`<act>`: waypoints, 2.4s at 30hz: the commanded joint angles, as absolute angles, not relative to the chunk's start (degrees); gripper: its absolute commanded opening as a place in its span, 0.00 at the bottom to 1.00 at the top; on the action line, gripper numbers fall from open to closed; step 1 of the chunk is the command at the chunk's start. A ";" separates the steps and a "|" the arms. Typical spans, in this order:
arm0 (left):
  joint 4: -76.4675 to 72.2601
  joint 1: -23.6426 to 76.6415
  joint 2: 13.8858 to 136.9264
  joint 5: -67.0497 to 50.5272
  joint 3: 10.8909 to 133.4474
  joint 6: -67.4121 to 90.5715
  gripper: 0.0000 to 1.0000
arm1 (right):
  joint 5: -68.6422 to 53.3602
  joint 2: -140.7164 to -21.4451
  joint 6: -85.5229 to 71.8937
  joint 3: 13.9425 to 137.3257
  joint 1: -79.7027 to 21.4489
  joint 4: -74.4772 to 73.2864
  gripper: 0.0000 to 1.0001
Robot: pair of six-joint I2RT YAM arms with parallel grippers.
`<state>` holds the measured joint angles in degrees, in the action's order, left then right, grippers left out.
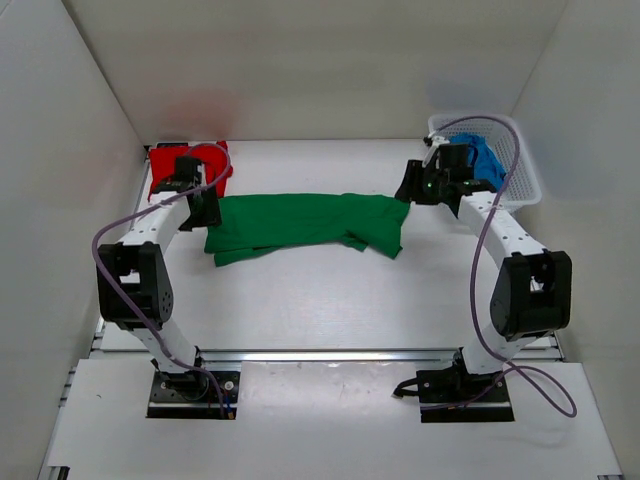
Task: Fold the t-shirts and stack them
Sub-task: Flatten out the tshirt
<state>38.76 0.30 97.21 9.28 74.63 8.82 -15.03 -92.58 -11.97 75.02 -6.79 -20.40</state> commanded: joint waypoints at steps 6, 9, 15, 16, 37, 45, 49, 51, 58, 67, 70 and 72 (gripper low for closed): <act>37.35 0.35 98.87 9.49 70.14 8.79 0.71 | -13.45 -90.70 -10.28 66.63 -10.63 -16.62 0.42; 37.70 0.52 100.98 8.62 70.40 9.58 0.73 | -13.62 -90.97 -10.28 64.96 -10.99 -16.26 0.42; 37.00 0.09 104.41 6.24 71.45 11.86 0.60 | -14.76 -90.53 -11.07 60.65 -10.99 -13.80 0.40; 37.00 0.09 105.02 6.33 71.80 12.04 0.60 | -14.59 -90.35 -10.99 60.56 -10.99 -13.71 0.40; 36.74 -1.93 104.16 4.14 70.75 15.47 0.11 | -16.79 -88.24 -10.63 54.41 -9.58 -11.87 0.37; 41.30 1.04 97.04 2.20 76.89 16.08 0.07 | -15.03 -93.16 -12.48 55.37 -9.67 -12.48 0.44; 42.10 1.93 94.58 1.41 78.83 16.61 0.00 | -15.20 -96.06 -13.88 55.19 -9.76 -11.69 0.47; 42.80 2.11 94.13 0.88 79.80 16.70 0.00 | -17.92 -97.20 -14.06 55.11 -9.59 -11.69 0.36; 42.02 1.85 93.25 0.00 79.90 17.22 0.08 | -19.95 -91.51 -15.91 53.62 -9.41 -8.80 0.00; 41.14 1.41 92.73 0.18 77.00 17.14 0.00 | -22.50 -91.23 -15.47 54.31 -8.52 -9.49 0.00; 40.52 0.88 92.99 0.35 75.94 16.96 0.00 | -22.59 -90.97 -15.91 54.05 -9.23 -9.58 0.00; 40.51 0.27 93.51 0.00 74.71 16.87 0.01 | -22.59 -91.05 -16.08 54.05 -9.58 -8.97 0.00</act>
<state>41.41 1.32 96.05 0.73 76.31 17.19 -21.69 -92.07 -15.57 53.19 -8.97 -11.11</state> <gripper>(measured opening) 0.116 0.006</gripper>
